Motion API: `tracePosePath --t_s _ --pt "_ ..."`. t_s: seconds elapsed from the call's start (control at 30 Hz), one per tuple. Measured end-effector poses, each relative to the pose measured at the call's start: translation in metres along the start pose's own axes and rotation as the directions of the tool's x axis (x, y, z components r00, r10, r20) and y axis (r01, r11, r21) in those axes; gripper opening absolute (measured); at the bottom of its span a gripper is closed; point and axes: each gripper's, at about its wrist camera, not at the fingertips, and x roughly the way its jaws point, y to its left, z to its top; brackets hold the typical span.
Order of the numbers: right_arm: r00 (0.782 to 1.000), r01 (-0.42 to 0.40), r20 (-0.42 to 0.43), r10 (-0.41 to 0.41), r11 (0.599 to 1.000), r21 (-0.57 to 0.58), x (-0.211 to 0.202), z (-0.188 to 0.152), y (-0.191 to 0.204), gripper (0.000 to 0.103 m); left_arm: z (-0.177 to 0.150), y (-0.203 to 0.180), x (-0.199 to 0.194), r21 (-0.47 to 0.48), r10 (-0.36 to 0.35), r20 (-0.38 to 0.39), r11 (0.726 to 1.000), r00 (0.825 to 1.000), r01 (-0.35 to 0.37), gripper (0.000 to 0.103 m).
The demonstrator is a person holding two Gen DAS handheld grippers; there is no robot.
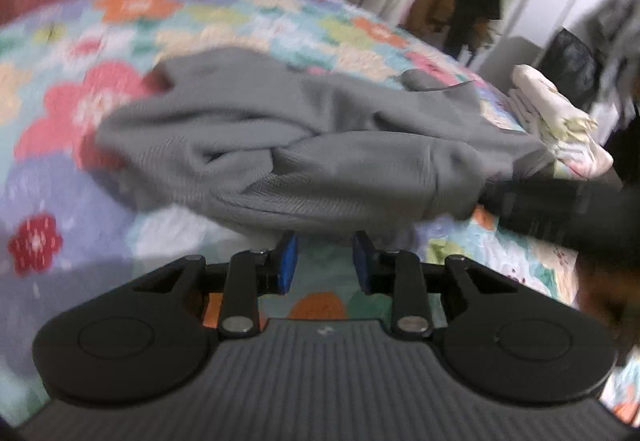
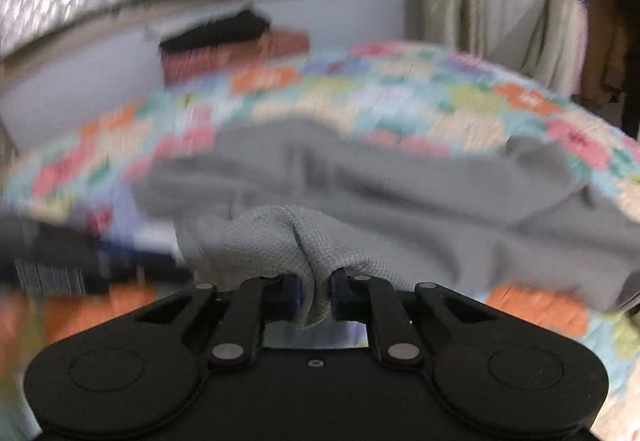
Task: Fold clothes
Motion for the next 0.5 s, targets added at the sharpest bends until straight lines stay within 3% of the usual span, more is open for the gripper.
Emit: tracePosePath --t_s 0.17,0.3,0.4,0.47,0.5 --pt "0.994 -0.078 0.084 0.072 0.994 0.075 -0.044 0.035 -0.009 0.014 0.006 -0.023 -0.024 0.046 -0.155 0.059 0.987 0.986 0.153 0.040" --pt "0.980 -0.200 0.049 0.195 0.972 0.126 -0.065 0.043 -0.012 0.014 0.004 -0.045 -0.045 0.160 -0.177 0.139 0.975 0.974 0.154 0.054" --pt "0.966 -0.258 0.009 0.260 0.952 0.165 -0.068 0.045 -0.010 0.015 0.002 -0.049 -0.052 0.168 -0.207 0.169 0.969 0.964 0.179 0.060" --pt "0.949 -0.304 -0.024 0.314 0.934 0.188 -0.069 0.043 -0.007 0.015 0.001 -0.051 -0.054 0.166 -0.195 0.189 0.972 0.962 0.164 0.062" --pt "0.939 -0.326 -0.043 0.340 0.925 0.197 -0.067 0.040 -0.005 0.015 0.001 -0.052 -0.054 0.170 -0.185 0.199 0.974 0.962 0.152 0.067"
